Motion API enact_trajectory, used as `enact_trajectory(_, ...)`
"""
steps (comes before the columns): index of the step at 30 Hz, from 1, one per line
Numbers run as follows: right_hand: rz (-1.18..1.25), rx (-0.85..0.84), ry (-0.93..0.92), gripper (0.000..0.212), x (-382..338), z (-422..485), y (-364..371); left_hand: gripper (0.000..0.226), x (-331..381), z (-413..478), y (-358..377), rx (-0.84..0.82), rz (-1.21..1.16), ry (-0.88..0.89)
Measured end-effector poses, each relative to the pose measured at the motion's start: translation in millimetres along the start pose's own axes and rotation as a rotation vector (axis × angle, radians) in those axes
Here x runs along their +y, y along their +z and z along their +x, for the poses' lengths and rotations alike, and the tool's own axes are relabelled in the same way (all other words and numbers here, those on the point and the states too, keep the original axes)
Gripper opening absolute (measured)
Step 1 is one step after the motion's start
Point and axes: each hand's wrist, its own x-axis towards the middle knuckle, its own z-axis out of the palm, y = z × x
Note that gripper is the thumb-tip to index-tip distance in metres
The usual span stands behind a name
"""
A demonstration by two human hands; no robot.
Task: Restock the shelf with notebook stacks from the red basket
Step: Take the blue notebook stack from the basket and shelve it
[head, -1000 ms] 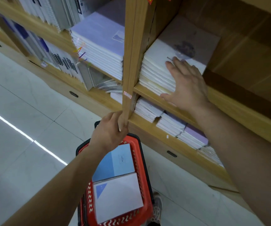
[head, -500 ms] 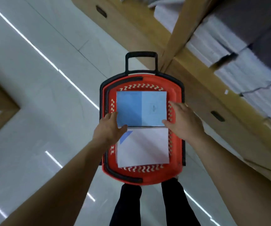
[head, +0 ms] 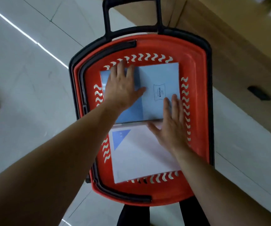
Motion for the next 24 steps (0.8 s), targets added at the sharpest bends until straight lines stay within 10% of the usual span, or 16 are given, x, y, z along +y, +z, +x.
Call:
enact_trajectory(13, -0.04, 0.11, 0.012, 0.106, 2, -1, 18, 0.095, -12, 67, -14, -0.381, 0.043, 0.093)
enact_trajectory(24, -0.06, 0.095, 0.026, 0.109, 5, -1, 23, 0.091, -11, 52, -16, -0.281, 0.041, 0.1)
